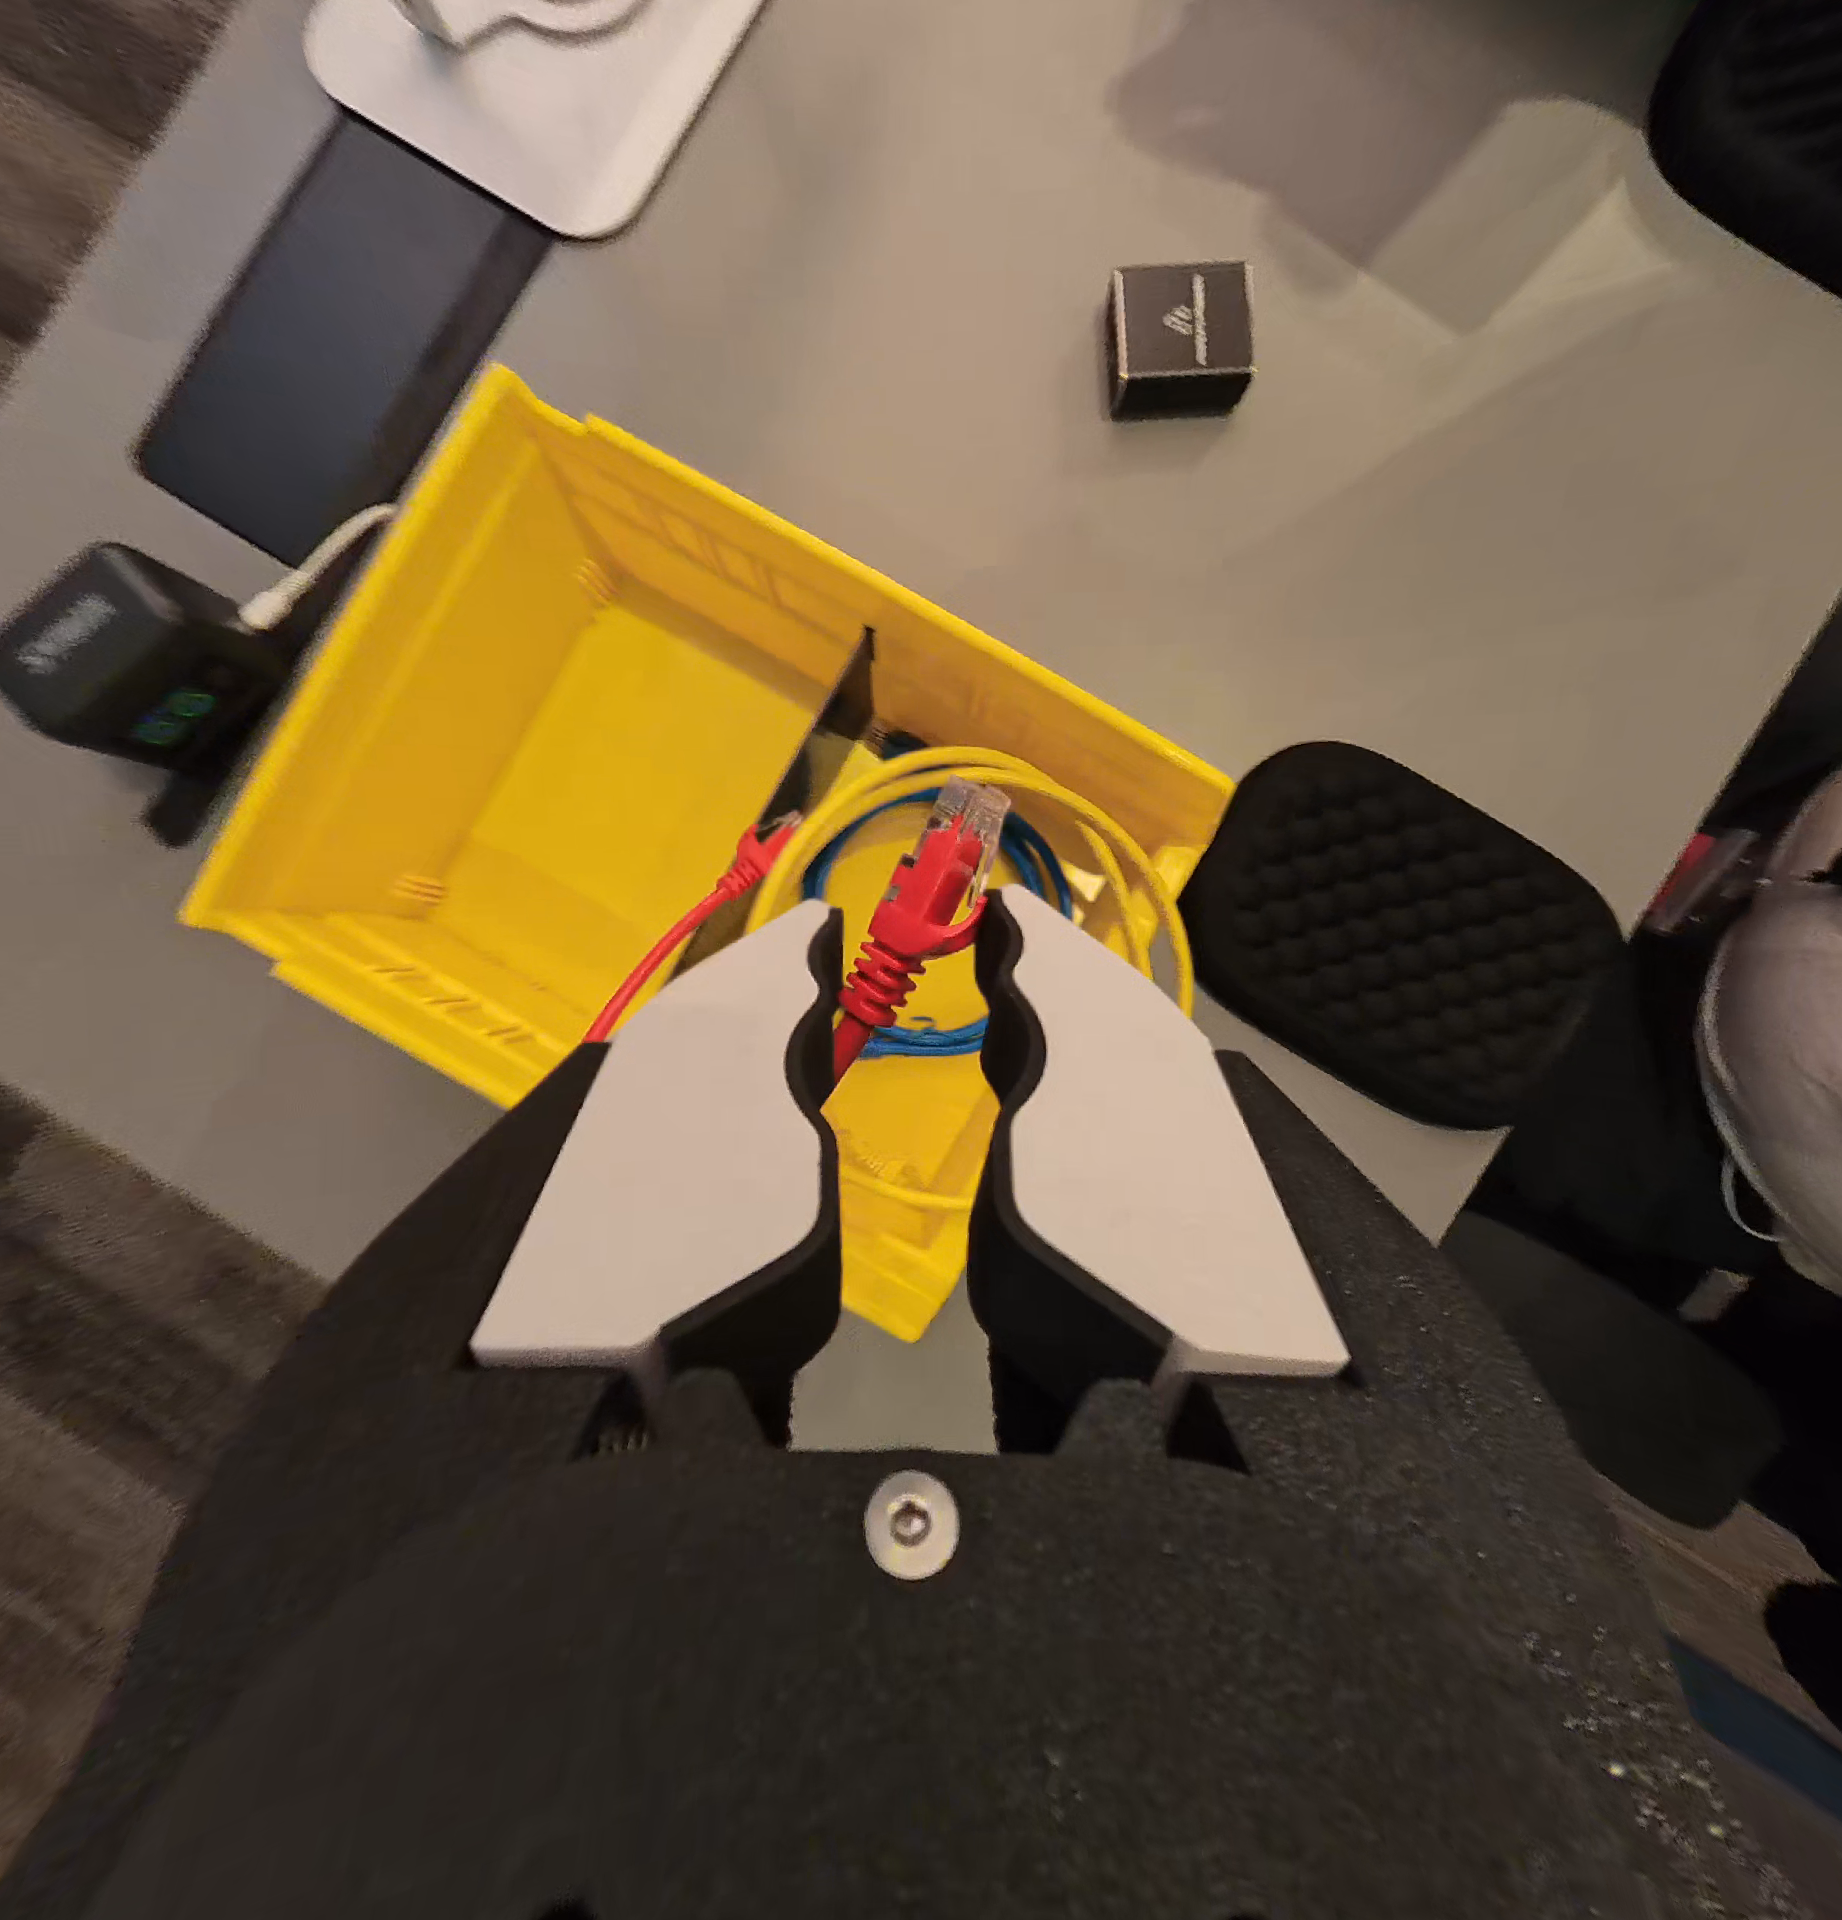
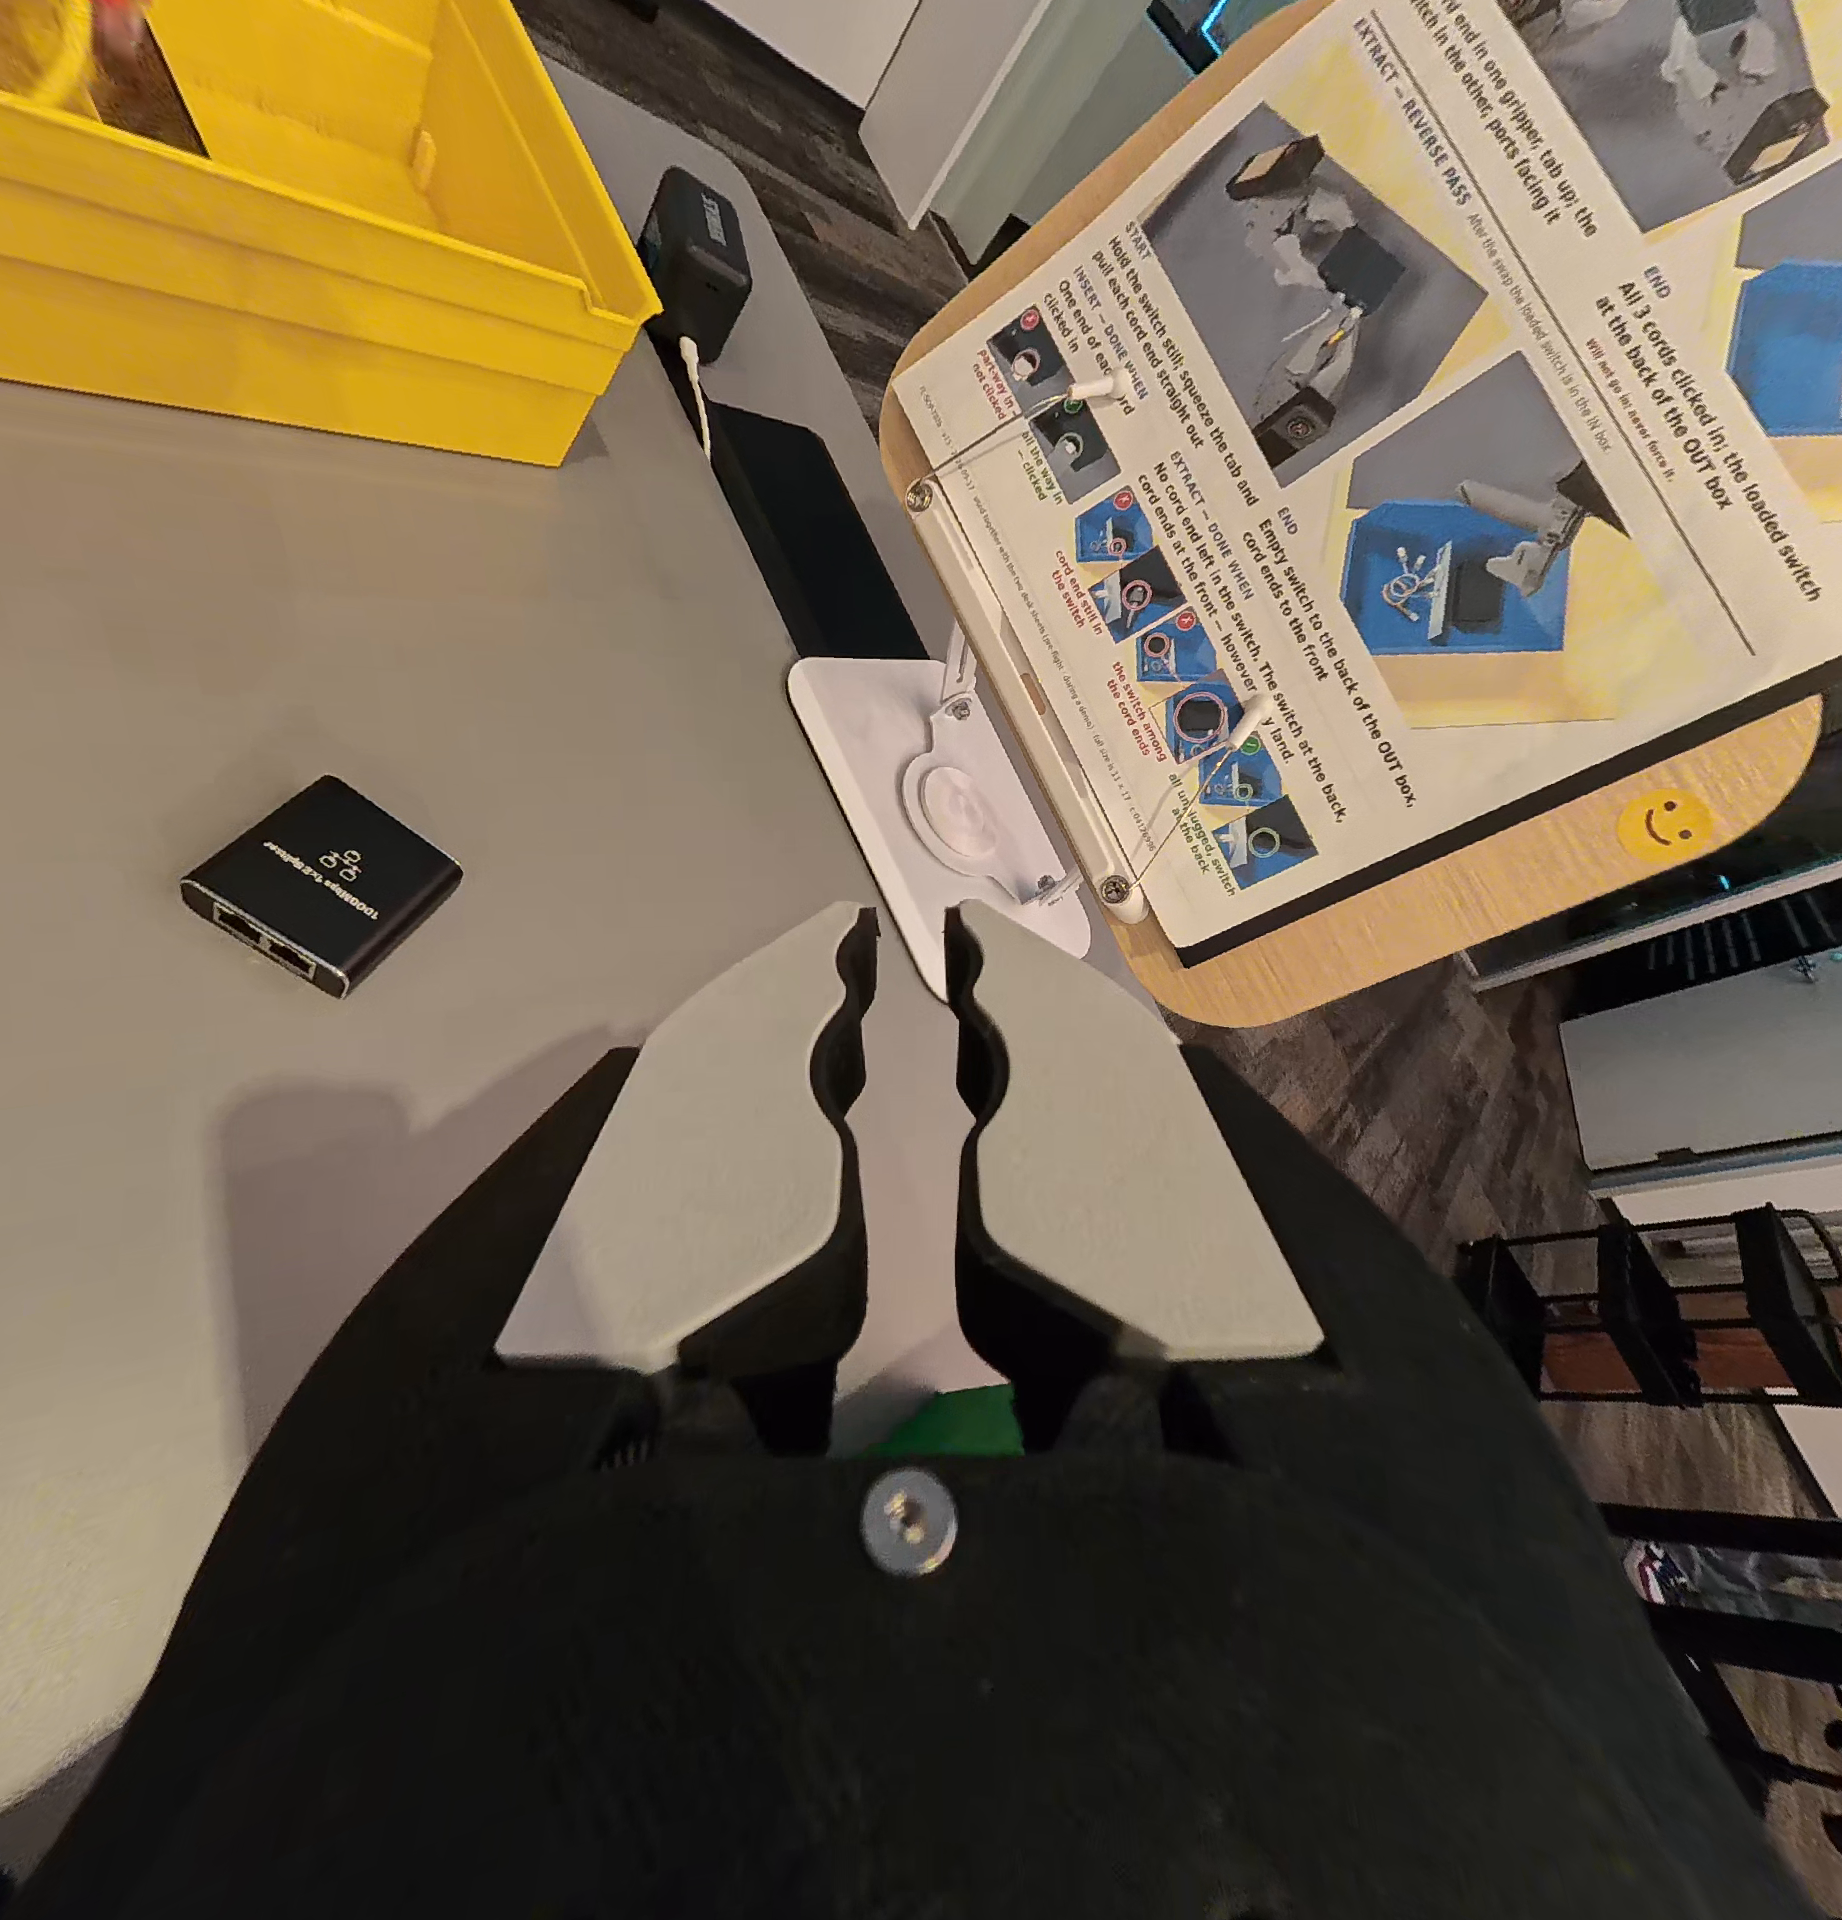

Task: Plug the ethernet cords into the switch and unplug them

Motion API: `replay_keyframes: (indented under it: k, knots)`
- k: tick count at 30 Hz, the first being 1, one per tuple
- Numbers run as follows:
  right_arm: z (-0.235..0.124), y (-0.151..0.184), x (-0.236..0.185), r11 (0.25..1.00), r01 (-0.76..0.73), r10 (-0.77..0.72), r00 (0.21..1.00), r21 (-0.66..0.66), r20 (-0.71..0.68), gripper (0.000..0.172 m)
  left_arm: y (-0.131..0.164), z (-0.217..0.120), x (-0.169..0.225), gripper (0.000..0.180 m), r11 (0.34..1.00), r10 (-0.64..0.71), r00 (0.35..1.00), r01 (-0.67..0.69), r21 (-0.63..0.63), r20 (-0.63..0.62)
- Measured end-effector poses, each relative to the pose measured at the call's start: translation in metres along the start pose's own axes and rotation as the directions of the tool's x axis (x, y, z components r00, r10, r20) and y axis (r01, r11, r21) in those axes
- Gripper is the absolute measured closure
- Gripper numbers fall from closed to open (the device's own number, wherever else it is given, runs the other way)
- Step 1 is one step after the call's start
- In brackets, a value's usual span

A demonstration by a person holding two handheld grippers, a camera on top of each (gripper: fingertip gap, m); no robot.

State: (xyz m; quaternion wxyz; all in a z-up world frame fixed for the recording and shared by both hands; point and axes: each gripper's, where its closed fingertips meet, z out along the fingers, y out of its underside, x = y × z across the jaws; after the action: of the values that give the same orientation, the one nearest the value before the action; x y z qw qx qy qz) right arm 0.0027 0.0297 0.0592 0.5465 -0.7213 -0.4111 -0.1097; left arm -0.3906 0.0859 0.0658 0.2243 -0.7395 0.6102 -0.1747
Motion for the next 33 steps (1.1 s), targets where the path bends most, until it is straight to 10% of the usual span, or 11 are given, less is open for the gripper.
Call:
replay_keyframes:
  k: [12,21,33]
  knots:
    - [-0.027,-0.008,0.016,0.997,-0.029,0.032,0.998,0.076,-0.045,0.158,-0.089,-0.031,0.05,0.158,0.982,0.05,0.996,-0.062,0.177,0.074]
    - [-0.087,-0.01,0.044,0.987,-0.057,0.081,0.983,0.147,-0.163,0.158,-0.159,0.1,0.191,0.163,0.887,0.324,0.943,-0.331,0.321,0.077]
    - [-0.113,-0.016,0.048,0.977,-0.053,0.092,0.979,0.208,-0.184,0.158,-0.157,0.259,0.242,0.164,0.918,0.344,0.93,-0.304,0.255,-0.13]
